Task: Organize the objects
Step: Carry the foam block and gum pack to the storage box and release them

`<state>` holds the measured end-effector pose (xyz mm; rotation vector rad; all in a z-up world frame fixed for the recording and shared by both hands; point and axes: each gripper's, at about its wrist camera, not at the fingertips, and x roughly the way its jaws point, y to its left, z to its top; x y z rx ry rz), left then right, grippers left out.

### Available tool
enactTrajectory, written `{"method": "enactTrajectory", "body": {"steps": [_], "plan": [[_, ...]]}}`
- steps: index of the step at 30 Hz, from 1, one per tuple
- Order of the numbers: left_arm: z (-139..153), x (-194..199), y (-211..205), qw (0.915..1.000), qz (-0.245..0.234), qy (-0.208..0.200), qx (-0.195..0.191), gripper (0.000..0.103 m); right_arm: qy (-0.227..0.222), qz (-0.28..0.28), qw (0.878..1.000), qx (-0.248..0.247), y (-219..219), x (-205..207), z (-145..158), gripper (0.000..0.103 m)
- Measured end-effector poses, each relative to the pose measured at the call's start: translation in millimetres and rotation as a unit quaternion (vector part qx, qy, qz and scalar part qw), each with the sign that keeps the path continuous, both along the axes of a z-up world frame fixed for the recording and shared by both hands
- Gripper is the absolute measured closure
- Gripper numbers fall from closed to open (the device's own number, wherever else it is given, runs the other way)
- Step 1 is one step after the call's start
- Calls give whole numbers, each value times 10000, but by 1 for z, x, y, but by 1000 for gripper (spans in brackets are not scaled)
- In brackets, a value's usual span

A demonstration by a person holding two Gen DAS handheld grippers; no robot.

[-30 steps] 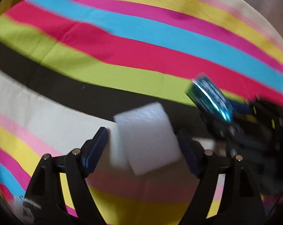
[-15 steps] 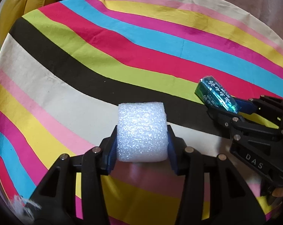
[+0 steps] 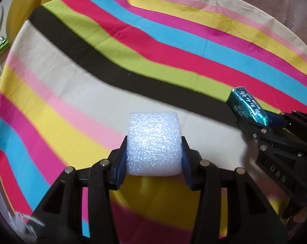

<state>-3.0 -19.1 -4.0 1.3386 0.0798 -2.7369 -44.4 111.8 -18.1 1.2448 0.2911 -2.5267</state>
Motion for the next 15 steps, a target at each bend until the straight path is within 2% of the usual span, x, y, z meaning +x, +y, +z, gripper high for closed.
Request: {"method": "enactTrajectory", "body": {"steps": [6, 15], "plan": [[0, 35, -16, 9995, 161, 17, 269, 53, 24, 4, 10000, -14, 0, 41, 9, 69], [16, 87, -31, 9988, 185, 262, 362, 53, 143, 145, 9996, -194, -10, 91, 28, 69]]}}
